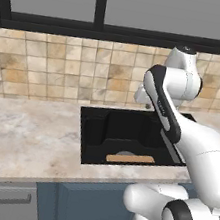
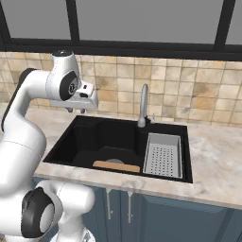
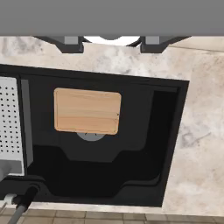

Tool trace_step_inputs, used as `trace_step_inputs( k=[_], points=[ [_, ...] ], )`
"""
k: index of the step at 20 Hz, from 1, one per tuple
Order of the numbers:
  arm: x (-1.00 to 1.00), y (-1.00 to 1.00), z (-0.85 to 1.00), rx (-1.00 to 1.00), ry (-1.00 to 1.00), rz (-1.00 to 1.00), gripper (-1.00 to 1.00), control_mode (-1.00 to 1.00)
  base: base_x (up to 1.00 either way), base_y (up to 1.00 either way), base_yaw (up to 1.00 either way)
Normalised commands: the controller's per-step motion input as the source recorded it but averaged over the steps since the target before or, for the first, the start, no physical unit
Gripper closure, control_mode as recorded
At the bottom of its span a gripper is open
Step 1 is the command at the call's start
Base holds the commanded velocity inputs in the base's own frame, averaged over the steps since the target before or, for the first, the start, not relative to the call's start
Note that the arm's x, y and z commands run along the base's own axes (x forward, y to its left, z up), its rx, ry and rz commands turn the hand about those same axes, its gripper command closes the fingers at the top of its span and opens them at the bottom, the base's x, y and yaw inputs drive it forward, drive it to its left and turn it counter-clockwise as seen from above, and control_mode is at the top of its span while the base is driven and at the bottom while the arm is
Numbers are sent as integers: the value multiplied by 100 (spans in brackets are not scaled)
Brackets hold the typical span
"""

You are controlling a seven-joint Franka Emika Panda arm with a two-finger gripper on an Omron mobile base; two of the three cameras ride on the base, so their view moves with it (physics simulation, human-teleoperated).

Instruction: Turn on the sink faucet with hot water and rinse the cutting board for ten seconds, then turn off the faucet. Push the cutting board to reach the water if necessary.

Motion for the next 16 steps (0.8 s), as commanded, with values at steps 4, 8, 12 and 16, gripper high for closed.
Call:
trace_step_inputs(
  k=[4, 8, 12, 16],
  points=[
    [-2, -16, 13, 0, 0, 0, -100, -100, 0, 0, 0],
    [-13, -52, 31, 0, -2, 0, -100, -100, 0, 0, 0],
    [-7, -66, 17, 0, -12, 0, -100, -100, 0, 0, 0],
    [-4, -70, 17, 0, -15, 0, -100, -100, 0, 0, 0]
  ],
)
